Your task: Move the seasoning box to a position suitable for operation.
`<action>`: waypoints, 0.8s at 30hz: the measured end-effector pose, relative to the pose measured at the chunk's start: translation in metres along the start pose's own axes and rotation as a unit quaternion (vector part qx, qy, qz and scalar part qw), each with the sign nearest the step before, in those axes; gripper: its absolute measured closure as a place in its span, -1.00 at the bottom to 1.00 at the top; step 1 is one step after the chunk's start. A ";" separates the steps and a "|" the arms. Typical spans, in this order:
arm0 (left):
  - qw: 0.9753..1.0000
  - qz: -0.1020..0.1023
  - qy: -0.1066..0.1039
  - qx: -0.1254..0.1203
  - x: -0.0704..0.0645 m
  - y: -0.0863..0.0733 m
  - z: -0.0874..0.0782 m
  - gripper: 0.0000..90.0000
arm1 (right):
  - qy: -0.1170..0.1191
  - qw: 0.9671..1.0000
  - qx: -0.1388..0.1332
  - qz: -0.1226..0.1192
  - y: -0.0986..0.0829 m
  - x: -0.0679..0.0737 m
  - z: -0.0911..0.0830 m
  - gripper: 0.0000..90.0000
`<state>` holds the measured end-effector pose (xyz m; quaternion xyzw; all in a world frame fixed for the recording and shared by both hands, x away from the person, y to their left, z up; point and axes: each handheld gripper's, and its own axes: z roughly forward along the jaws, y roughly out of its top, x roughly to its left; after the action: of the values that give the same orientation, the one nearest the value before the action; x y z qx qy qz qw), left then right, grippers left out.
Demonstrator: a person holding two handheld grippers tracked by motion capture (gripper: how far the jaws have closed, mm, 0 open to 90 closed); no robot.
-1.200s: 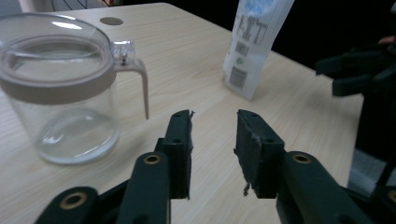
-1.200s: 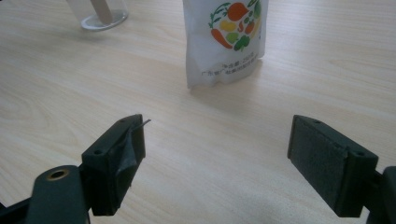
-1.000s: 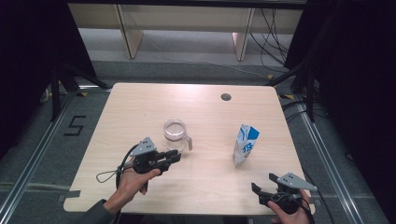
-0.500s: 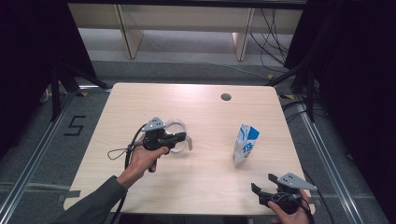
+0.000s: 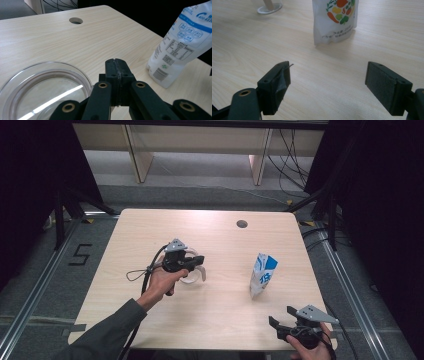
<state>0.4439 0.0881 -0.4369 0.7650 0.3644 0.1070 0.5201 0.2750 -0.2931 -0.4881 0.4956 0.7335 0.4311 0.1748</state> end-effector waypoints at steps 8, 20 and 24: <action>1.000 0.010 0.019 0.012 0.003 0.000 0.011 0.95 | 0.004 1.000 -0.008 -0.004 -0.001 -0.001 0.001 -0.53; 0.999 0.019 0.017 0.023 0.005 0.000 0.007 0.96 | 0.002 1.000 0.001 -0.001 0.000 0.000 0.000 -0.53; 0.999 0.023 0.016 0.030 0.004 0.000 0.006 0.96 | 0.004 1.000 -0.006 -0.018 0.000 -0.003 0.001 -0.53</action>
<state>0.4501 0.0865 -0.4406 0.7865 0.3579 0.1207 0.4886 0.2772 -0.2952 -0.4891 0.4796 0.7402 0.4345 0.1826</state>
